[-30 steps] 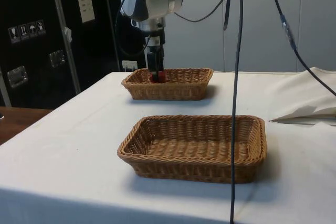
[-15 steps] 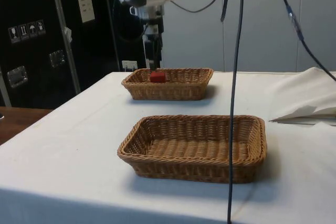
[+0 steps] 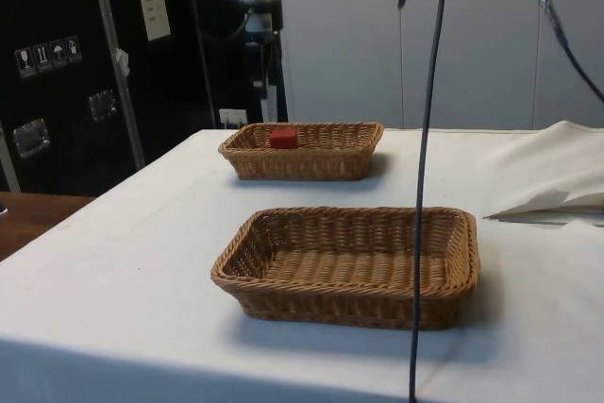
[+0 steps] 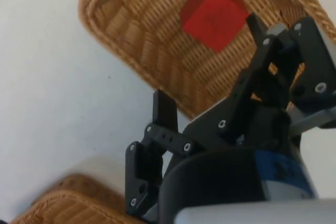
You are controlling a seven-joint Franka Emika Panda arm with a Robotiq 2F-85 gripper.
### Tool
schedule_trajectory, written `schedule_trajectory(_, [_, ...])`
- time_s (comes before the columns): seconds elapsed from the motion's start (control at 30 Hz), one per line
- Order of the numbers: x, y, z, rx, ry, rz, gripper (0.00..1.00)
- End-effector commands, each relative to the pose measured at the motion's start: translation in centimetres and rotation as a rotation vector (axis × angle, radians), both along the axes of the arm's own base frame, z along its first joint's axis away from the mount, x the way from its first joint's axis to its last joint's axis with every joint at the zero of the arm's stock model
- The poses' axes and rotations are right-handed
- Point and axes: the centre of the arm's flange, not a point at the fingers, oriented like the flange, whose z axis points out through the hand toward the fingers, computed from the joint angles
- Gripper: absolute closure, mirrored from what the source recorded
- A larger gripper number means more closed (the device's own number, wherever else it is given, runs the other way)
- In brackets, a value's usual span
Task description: Pick up the red cube and place it into the right basket.
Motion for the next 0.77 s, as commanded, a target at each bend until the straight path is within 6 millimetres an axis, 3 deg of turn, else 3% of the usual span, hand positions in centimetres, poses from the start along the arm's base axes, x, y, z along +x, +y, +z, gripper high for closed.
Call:
schedule_trajectory(0.0, [0.0, 0.7, 0.7, -0.01, 0.002, -0.002, 0.0])
schedule_trajectory(0.1, [0.2, 0.9, 1.0, -0.004, 0.003, 0.002, 0.0])
schedule_trajectory(0.73, [1.3, 7.4, 5.1, -0.049, -0.001, 0.016, 0.0])
